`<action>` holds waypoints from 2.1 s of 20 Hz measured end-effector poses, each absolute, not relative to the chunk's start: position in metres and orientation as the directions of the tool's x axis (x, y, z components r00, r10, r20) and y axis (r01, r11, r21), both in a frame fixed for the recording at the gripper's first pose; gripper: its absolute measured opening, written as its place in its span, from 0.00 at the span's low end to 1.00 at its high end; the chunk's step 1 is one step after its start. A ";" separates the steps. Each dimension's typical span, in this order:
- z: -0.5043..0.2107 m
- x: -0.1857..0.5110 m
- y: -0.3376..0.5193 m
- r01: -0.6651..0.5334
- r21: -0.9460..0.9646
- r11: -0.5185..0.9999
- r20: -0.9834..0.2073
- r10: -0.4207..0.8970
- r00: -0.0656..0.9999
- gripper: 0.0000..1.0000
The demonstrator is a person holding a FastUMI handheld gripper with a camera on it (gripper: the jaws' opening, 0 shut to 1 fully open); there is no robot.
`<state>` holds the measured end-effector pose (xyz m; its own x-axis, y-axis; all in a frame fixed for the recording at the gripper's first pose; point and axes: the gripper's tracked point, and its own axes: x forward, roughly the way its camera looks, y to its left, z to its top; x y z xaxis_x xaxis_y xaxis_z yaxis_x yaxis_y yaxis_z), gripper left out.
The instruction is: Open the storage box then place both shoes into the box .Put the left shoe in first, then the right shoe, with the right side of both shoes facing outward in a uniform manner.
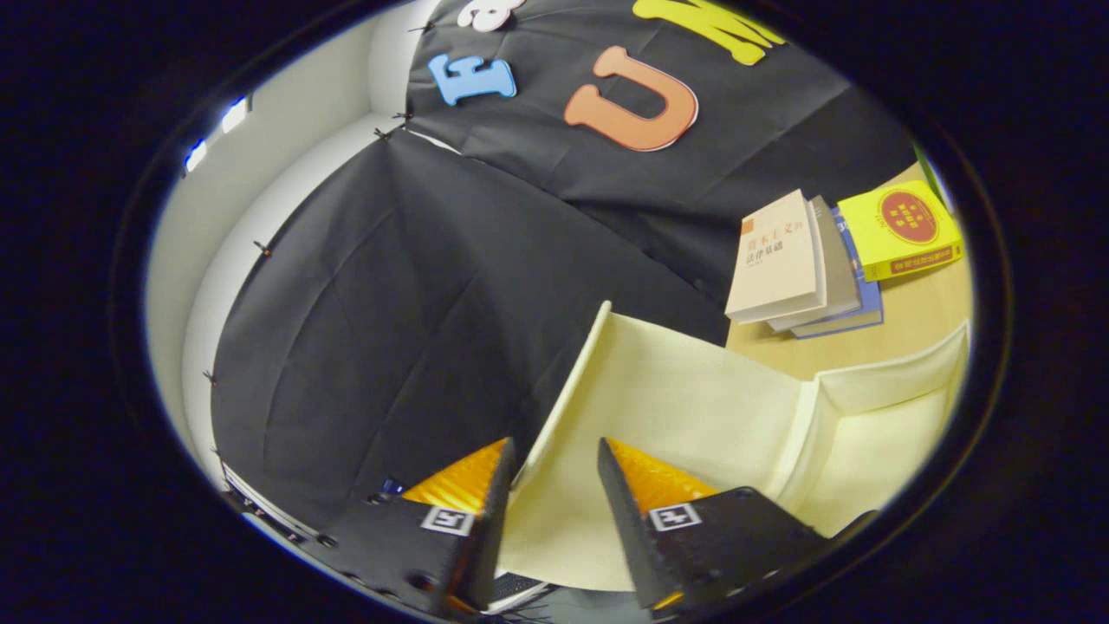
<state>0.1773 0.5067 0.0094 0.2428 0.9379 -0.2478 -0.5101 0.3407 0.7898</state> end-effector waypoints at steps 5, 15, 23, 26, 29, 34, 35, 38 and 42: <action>-0.001 0.180 0.499 -0.494 0.789 0.366 -0.256 0.926 0.278 0.87; -0.010 0.190 0.396 -0.510 0.675 0.533 -0.322 0.835 0.446 0.95; -0.014 0.204 0.286 -0.510 0.432 0.744 -0.389 0.664 0.638 0.96; -0.014 0.204 0.244 -0.487 0.329 0.809 -0.391 0.586 0.709 0.96; -0.018 0.200 0.209 -0.470 0.255 0.845 -0.385 0.535 0.752 0.96; -0.044 0.203 0.145 -0.401 0.173 0.900 -0.426 0.435 0.793 0.96; -0.050 0.203 0.132 -0.384 0.158 0.910 -0.438 0.413 0.799 0.96; -0.076 0.204 0.099 -0.339 0.125 0.932 -0.469 0.357 0.808 0.96; -0.121 0.208 0.064 -0.292 0.083 0.953 -0.547 0.288 0.786 0.96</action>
<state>0.2078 0.0642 -0.1207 0.7857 0.2881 -0.5473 -0.2918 0.9529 0.0826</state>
